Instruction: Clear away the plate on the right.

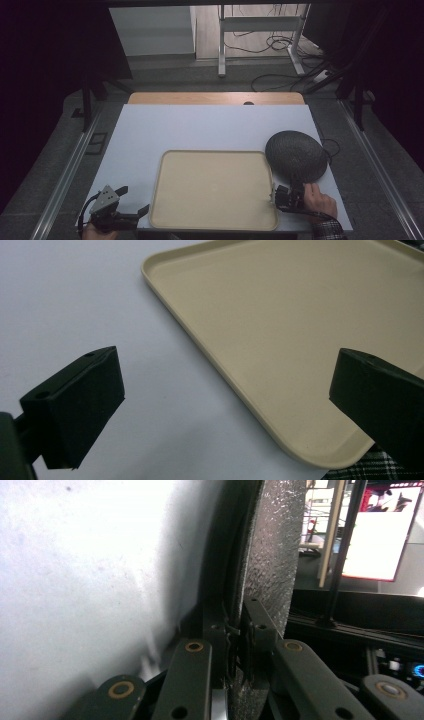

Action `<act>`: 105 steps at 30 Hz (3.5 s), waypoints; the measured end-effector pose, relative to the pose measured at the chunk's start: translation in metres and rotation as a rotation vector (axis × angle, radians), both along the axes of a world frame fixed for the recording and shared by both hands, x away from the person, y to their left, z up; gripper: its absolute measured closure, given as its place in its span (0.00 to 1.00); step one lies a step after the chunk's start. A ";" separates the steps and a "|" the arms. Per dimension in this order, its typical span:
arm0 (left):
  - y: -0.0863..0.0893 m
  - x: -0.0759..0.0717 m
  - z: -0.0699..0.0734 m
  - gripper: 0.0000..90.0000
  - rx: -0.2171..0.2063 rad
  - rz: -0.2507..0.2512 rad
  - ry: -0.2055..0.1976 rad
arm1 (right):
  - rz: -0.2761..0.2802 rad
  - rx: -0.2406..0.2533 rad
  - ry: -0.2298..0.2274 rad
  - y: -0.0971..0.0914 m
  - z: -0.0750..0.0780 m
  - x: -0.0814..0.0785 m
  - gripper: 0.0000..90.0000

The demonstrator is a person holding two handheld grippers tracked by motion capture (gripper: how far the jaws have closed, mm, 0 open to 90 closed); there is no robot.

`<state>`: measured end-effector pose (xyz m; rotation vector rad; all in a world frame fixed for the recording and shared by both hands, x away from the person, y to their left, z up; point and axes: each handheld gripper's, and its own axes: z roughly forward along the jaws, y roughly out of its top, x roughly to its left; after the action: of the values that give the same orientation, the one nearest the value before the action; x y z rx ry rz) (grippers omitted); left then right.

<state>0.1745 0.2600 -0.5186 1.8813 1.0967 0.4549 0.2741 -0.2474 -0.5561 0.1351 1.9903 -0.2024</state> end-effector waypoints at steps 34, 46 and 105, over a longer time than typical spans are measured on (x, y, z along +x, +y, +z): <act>-0.002 0.001 0.000 0.01 0.011 -0.002 0.003 | 0.063 -0.003 -0.104 0.005 0.015 -0.014 0.92; -0.001 0.001 0.000 0.00 0.005 0.007 0.003 | 0.111 0.013 -0.086 0.011 0.025 -0.021 0.92; 0.000 0.000 0.000 0.00 -0.002 0.018 0.000 | 0.542 0.074 -0.120 0.129 0.027 -0.075 0.90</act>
<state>0.1749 0.2602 -0.5189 1.8713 1.1146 0.4633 0.1990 -0.1188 -0.5293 -0.3370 1.8417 0.2239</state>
